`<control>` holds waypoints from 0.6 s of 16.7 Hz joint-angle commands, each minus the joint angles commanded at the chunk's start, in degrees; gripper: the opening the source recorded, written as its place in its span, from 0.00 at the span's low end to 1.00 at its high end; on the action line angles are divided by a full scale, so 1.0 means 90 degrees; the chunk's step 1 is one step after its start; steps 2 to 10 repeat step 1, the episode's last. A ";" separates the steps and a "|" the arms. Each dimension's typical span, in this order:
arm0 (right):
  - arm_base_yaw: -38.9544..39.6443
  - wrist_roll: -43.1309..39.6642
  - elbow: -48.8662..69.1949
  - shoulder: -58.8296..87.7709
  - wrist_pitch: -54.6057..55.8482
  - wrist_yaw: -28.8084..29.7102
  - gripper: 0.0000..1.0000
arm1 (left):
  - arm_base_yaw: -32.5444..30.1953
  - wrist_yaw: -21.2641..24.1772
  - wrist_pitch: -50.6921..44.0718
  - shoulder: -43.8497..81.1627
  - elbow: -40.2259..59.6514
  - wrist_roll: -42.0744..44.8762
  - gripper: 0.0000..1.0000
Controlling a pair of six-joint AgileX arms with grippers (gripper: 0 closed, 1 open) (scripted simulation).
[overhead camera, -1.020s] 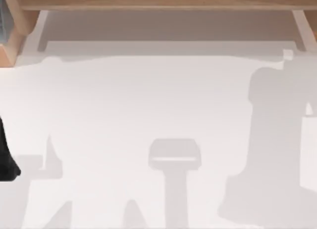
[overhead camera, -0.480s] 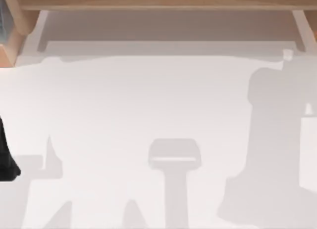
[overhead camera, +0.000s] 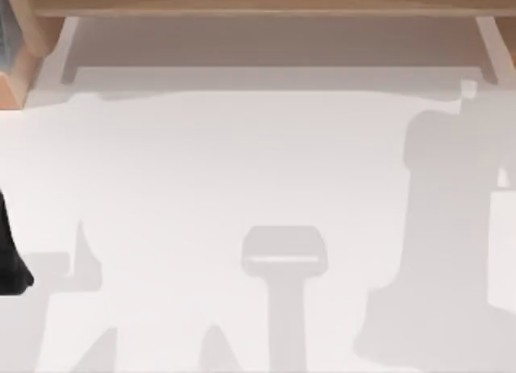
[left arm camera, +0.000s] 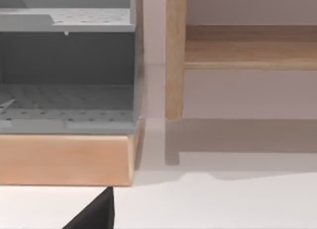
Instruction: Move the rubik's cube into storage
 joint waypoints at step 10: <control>0.0000 0.0000 0.0000 0.0000 0.0000 0.0000 1.00 | 0.0000 0.0000 0.0000 0.0000 0.0000 0.0000 1.00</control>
